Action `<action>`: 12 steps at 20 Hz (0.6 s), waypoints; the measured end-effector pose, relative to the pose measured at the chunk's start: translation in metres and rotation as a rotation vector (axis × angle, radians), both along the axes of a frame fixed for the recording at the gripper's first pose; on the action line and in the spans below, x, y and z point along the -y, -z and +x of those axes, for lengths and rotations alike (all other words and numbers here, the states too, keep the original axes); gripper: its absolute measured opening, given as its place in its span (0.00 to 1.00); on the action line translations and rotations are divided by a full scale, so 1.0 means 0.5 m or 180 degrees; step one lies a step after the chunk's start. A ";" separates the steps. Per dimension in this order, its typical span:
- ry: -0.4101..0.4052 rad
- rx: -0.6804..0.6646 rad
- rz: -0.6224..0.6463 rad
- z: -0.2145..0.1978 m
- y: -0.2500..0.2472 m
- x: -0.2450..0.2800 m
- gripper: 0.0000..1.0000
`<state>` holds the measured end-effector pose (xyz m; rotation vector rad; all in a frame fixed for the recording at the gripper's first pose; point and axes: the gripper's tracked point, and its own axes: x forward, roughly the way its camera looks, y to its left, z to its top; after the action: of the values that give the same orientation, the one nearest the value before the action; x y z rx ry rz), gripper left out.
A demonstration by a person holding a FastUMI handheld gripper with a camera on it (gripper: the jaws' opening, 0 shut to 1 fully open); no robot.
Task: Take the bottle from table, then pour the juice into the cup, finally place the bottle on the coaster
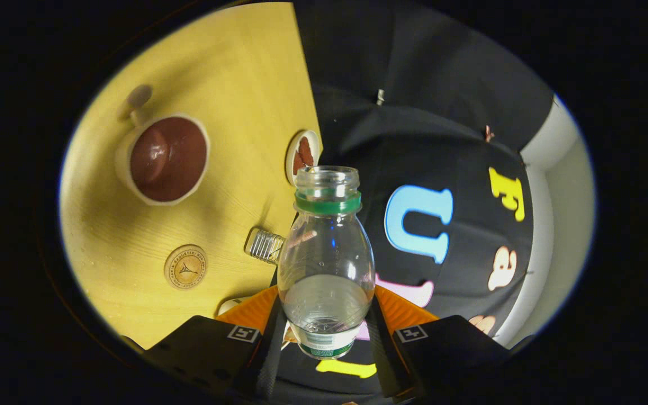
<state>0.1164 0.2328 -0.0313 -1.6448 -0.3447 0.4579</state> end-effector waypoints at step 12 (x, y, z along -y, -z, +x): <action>0.0802 -0.1435 0.2063 0.013 -0.088 0.078 0.73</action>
<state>0.1228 0.1939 0.0127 -0.9037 0.0577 0.4506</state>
